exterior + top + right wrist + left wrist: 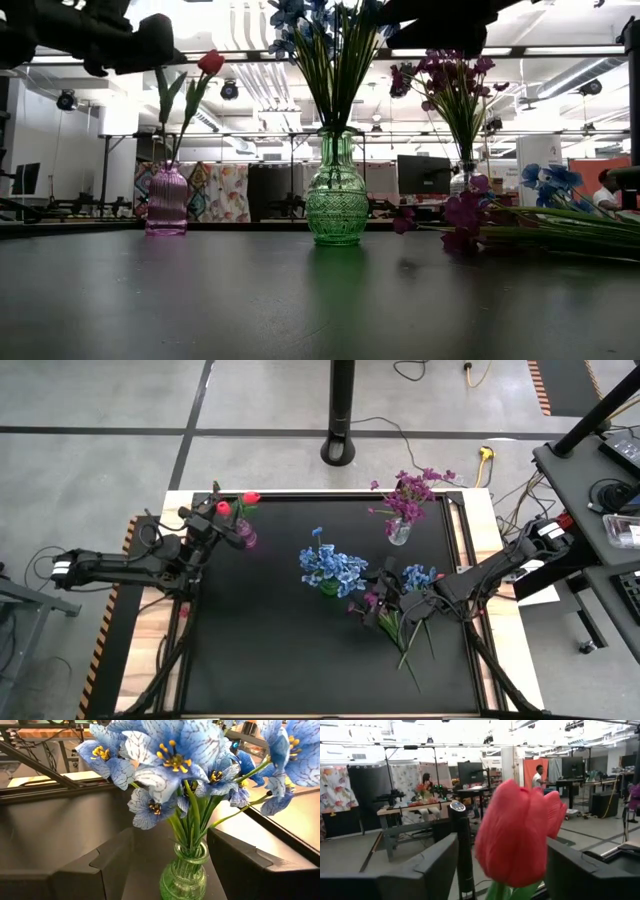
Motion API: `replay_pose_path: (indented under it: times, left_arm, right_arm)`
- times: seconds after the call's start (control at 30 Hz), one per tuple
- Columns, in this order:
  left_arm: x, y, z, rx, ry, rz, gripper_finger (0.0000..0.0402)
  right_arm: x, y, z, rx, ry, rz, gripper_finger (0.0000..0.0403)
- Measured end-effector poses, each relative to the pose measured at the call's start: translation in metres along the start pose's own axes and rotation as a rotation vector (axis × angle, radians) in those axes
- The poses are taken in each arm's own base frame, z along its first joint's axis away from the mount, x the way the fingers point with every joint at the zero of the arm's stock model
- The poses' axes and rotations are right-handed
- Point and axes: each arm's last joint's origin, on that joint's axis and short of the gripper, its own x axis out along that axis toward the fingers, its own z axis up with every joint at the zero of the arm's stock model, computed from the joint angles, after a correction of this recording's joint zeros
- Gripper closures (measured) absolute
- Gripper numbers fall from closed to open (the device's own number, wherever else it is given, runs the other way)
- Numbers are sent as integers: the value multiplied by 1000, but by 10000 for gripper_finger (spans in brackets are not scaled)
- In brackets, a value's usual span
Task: Sort flowers into vase by color
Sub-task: Put the left pink tulip into the violet vase
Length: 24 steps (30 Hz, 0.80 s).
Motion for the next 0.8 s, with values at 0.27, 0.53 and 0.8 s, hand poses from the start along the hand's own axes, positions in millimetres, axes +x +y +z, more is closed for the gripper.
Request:
replay_pose_path:
  times: [0.27, 0.53, 0.8]
  left_arm:
    - [-1, 5, 13, 51, 57, 170, 128]
    - [-3, -2, 32, 95, 102, 110, 92]
    - [-3, -11, 57, 166, 209, 129, 57]
  right_arm:
    - [0, -1, -2, 28, 20, -2, 158]
    - [0, 0, -3, 41, 37, 37, 158]
    - [0, 0, -5, 35, 53, 33, 158]
